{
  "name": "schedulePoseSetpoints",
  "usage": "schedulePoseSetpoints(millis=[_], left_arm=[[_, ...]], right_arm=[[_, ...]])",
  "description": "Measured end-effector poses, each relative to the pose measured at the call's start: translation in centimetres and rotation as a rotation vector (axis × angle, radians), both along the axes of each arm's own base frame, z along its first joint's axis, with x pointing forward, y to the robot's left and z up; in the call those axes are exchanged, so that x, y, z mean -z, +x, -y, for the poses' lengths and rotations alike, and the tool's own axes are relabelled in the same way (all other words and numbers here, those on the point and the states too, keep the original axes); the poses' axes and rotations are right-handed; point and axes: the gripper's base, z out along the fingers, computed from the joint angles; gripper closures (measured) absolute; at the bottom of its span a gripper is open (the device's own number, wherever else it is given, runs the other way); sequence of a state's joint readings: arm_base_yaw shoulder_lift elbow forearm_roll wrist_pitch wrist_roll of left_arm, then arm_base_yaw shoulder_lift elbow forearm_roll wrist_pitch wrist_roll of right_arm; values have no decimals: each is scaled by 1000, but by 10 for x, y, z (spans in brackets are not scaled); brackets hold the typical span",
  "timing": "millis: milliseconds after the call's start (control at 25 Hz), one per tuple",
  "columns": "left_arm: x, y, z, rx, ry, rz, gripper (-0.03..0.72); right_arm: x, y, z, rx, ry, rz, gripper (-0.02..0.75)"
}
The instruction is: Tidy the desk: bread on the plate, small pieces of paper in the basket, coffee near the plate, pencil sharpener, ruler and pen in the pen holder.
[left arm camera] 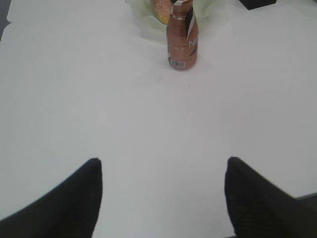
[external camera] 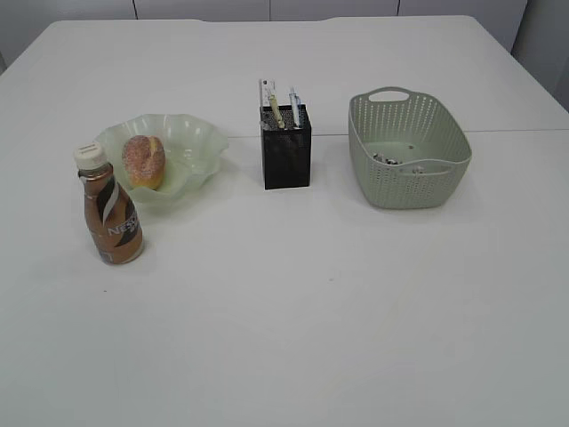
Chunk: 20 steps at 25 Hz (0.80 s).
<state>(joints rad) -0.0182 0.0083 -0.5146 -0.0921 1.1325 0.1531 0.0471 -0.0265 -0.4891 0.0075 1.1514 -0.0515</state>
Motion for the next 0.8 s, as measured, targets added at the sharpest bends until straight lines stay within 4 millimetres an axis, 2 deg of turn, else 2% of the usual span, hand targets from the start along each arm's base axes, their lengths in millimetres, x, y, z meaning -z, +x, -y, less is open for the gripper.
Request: schedulePoseSetpoints(millis=[800], left_arm=[[0,0,0,15,0,0,129]], right_arm=[[0,0,0,0,0,0,303]])
